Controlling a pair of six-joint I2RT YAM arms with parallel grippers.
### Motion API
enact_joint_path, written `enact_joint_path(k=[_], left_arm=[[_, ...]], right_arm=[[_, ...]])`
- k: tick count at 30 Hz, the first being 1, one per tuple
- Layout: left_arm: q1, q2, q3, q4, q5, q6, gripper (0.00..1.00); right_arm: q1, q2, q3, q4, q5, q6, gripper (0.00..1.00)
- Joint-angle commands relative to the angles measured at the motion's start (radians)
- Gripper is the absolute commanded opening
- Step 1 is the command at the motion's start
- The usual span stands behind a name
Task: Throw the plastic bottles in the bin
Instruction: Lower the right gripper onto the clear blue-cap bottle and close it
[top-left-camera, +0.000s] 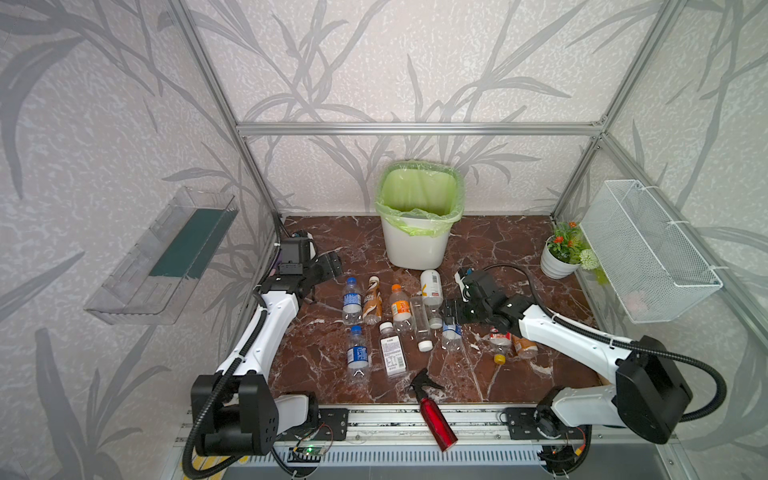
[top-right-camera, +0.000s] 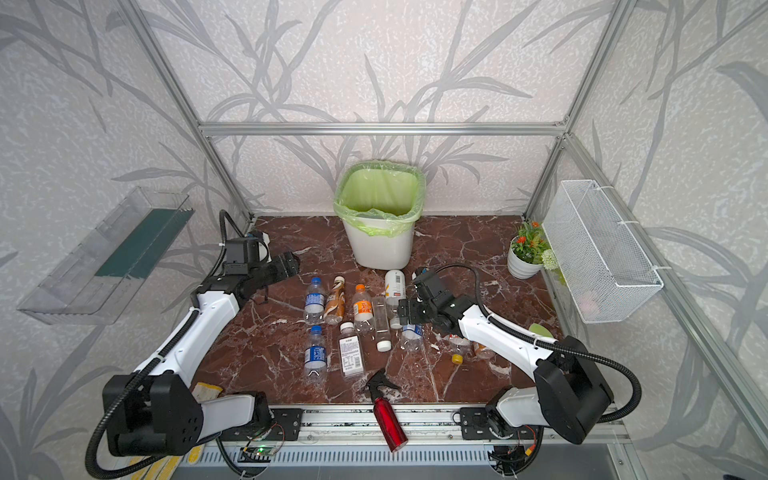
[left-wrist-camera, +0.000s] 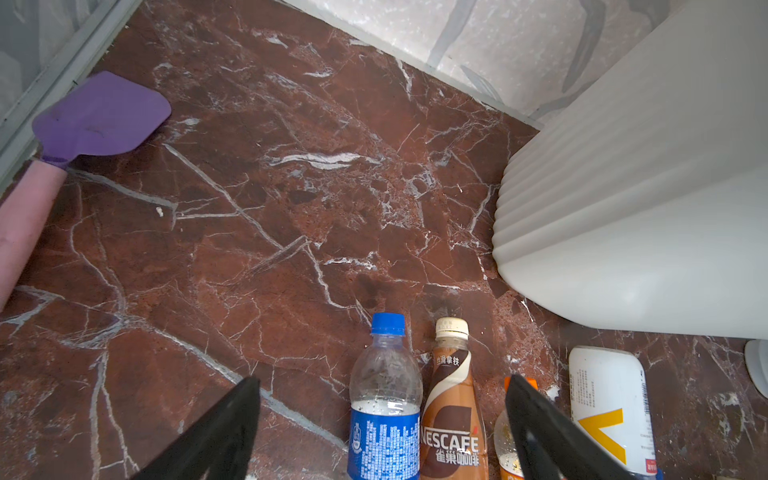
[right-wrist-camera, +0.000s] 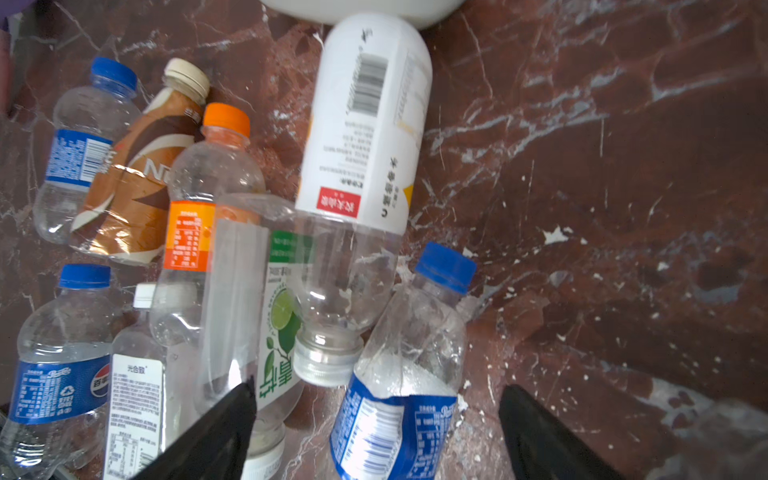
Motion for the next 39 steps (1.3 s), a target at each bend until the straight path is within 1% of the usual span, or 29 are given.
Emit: enact_joint_path(k=[1, 4, 9, 21, 26, 33, 35, 37, 39], left_arm=[[0.009, -0.003, 0.029, -0.001, 0.028, -0.01, 0.91], [0.008, -0.004, 0.029, -0.001, 0.029, -0.007, 0.9], [0.011, 0.002, 0.032, -0.003, 0.03, -0.004, 0.9], [0.01, 0.007, 0.034, -0.004, 0.033, -0.001, 0.89], [0.01, 0.006, 0.033, -0.006, 0.035, 0.0, 0.88], [0.01, 0.006, 0.034, -0.006, 0.035, 0.002, 0.88], [0.01, 0.008, 0.033, -0.005, 0.036, 0.003, 0.88], [0.011, 0.009, 0.033, -0.006, 0.036, 0.004, 0.88], [0.011, 0.008, 0.033, -0.007, 0.037, 0.004, 0.88]], right_arm=[[0.018, 0.034, 0.003, -0.064, -0.004, 0.039, 0.92], [0.03, 0.064, 0.006, -0.076, -0.015, 0.041, 0.9], [0.038, 0.07, -0.038, -0.038, -0.026, 0.046, 0.86], [0.041, 0.135, -0.061, -0.004, -0.013, 0.049, 0.79], [0.041, 0.149, -0.068, 0.013, -0.004, 0.062, 0.69], [0.039, 0.139, -0.067, 0.004, 0.025, 0.054, 0.62], [0.04, 0.137, -0.066, 0.0, 0.032, 0.053, 0.56], [0.039, 0.139, -0.059, -0.01, 0.04, 0.053, 0.46], [0.04, 0.14, -0.051, -0.023, 0.05, 0.049, 0.43]])
